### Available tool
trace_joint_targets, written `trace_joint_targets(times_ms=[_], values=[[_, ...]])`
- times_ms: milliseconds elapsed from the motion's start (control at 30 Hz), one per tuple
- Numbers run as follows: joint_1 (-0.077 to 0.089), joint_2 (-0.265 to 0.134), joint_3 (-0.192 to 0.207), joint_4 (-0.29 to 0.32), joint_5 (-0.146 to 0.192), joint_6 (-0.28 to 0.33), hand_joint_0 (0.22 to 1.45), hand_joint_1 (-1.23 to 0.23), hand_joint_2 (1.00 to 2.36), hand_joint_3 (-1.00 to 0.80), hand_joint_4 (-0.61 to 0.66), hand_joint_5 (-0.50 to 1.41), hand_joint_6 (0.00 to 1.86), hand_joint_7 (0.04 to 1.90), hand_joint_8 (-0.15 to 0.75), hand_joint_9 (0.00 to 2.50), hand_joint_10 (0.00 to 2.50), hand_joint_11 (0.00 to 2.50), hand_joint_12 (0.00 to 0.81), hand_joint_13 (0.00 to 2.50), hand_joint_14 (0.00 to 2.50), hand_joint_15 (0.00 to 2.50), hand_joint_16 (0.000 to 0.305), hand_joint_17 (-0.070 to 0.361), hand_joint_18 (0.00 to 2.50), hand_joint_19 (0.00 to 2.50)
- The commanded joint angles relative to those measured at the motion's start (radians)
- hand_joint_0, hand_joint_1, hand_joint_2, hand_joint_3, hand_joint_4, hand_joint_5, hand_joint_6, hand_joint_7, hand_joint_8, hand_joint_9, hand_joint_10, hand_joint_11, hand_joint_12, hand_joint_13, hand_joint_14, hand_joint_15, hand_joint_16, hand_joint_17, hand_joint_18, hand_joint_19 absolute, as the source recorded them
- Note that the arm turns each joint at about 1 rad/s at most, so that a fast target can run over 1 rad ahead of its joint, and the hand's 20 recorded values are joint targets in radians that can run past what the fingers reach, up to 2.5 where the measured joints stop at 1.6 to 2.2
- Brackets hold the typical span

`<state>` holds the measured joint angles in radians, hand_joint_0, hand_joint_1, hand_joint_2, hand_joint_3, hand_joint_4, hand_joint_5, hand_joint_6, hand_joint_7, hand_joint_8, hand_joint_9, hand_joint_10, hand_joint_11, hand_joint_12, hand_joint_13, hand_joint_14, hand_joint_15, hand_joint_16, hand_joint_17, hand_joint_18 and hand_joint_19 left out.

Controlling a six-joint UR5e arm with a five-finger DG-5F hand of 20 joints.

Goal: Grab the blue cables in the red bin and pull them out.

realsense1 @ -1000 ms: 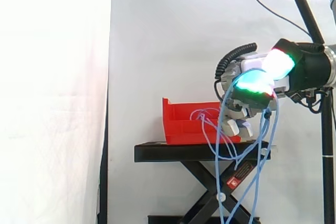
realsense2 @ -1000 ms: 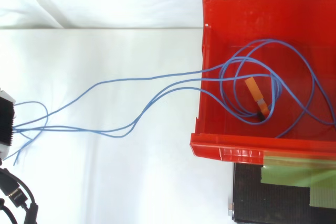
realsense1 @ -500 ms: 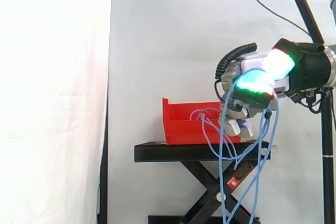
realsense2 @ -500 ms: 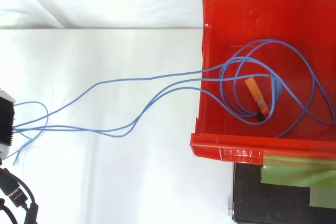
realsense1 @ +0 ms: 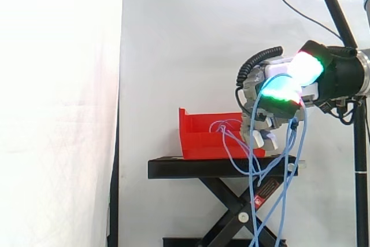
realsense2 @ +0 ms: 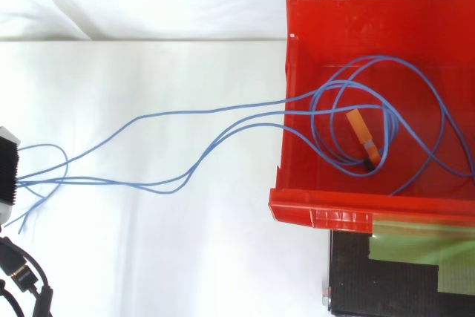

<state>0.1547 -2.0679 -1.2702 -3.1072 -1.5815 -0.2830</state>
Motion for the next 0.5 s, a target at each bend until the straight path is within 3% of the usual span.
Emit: trace_joint_targets(times_ms=[0,467], values=[[0.000,0.000,0.000,-0.001,0.000,0.000,0.73,-0.94,1.00,-1.00,0.20,1.01,0.01,0.82,0.218,1.01,0.03,0.86,0.326,0.84,0.03,0.70,0.049,0.111,0.77,1.00],[0.000,0.000,0.000,0.007,0.000,0.000,0.70,-0.91,1.00,-1.00,0.21,1.00,0.01,0.80,0.228,1.02,0.03,0.86,0.334,0.85,0.03,0.69,0.051,0.116,0.78,1.00]])
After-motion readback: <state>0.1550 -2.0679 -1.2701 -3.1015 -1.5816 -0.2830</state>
